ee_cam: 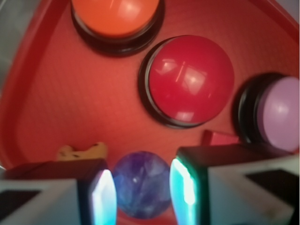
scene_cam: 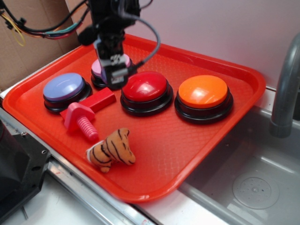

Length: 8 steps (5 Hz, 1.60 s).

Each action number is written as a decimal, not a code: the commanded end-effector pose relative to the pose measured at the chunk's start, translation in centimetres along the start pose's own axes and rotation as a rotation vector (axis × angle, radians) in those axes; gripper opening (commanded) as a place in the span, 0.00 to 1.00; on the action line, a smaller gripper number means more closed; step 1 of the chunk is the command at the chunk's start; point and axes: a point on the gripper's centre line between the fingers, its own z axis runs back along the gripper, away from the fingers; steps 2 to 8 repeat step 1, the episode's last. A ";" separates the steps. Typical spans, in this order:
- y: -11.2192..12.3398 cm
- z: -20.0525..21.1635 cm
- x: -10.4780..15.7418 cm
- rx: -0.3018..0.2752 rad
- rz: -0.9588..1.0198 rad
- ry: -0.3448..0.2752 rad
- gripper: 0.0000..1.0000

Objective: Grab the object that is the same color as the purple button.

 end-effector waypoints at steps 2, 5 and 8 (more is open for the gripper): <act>-1.0 3.1 0.7 0.043 0.146 -0.071 0.00; -1.0 3.1 0.7 0.043 0.146 -0.071 0.00; -1.0 3.1 0.7 0.043 0.146 -0.071 0.00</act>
